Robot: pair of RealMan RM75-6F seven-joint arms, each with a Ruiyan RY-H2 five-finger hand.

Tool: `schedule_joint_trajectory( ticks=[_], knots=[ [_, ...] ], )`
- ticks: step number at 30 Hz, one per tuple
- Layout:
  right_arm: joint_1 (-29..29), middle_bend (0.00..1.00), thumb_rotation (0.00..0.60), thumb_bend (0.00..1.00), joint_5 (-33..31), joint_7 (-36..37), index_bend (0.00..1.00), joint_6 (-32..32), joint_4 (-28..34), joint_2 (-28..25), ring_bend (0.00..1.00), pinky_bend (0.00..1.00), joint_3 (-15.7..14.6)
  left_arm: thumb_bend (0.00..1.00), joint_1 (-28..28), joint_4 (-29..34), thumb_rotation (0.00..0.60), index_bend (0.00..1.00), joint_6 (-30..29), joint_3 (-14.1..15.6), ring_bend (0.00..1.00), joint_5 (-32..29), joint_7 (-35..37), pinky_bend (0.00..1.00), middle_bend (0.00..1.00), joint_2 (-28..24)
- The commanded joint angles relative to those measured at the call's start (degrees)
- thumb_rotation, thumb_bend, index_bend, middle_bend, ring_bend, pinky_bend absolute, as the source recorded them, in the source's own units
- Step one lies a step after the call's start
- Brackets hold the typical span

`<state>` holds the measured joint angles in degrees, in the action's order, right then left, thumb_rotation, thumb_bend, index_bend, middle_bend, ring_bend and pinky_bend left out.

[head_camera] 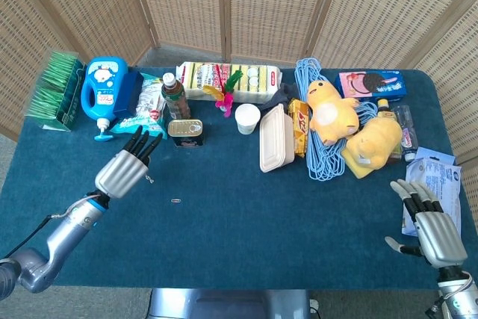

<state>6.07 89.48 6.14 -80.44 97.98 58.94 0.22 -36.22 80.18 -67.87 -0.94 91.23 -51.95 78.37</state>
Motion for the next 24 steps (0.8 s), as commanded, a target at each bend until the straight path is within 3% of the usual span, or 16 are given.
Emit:
schedule_joint_trajectory(
  ticks=[1,7,24],
  knots=[
    [-0.03,0.00,0.600,0.00,0.30,0.41,0.00,-0.24,0.02,-0.23,0.00,0.00,-0.04,0.66,-0.26,2.91,0.600,0.56,-1.04,0.79,0.11,3.53,-6.97,0.06,0.00,-1.34],
    [-0.37,0.00,0.600,0.00,1.34,2.00,0.00,-1.44,0.25,-1.03,0.00,0.00,-0.14,0.66,0.83,5.11,0.600,0.55,-0.86,1.98,0.10,5.91,-17.78,0.06,0.00,-1.97],
    [-1.20,0.00,0.600,0.00,3.52,4.18,0.00,-3.78,0.89,-2.43,0.00,0.00,-0.65,0.66,2.70,4.99,0.600,0.54,-0.10,1.64,0.10,8.14,-27.53,0.09,0.00,2.15]
  ],
)
